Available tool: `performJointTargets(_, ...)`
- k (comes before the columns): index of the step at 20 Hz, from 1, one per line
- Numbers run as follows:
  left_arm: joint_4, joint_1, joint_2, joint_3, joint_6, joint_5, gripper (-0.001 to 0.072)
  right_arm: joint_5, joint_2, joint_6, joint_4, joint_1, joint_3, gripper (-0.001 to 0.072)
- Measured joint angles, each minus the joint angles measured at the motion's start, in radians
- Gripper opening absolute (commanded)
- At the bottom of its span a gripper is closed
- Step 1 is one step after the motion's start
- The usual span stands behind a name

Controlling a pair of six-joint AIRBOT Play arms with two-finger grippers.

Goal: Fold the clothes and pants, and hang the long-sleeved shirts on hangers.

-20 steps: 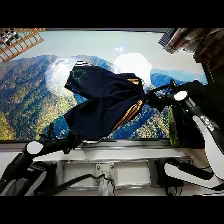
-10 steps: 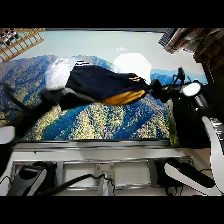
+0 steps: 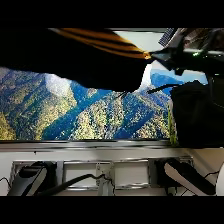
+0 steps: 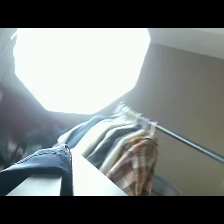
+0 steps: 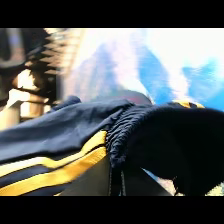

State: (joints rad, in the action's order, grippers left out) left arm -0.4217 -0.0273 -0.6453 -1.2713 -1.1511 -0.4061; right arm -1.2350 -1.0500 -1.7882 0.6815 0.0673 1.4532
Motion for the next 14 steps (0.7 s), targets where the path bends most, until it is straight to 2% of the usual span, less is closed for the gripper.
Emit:
performJointTargets(3, -0.04, 0.003, 0.019, -0.105, 0.03, -0.1, 0.0004, -0.075, 0.116, -0.003, -0.01, 0.0, 0.063, 0.0035)
performJointTargets(7, -0.103, 0.004, 0.096, -0.155, 0.045, -0.194, 0.0004, -0.178, 0.286, -0.066, -0.013, 0.0, 0.09, 0.0035)
performJointTargets(10, -0.2, 0.004, 0.143, -0.166, 0.042, -0.218, 0.0004, -0.252, 0.397, -0.17, 0.039, 0.0, 0.097, 0.0035)
performJointTargets(14, -0.372, 0.003, 0.125, -0.169, -0.033, -0.264, 0.0003, -0.359, 0.467, -0.32, 0.209, 0.0, 0.088, 0.0035)
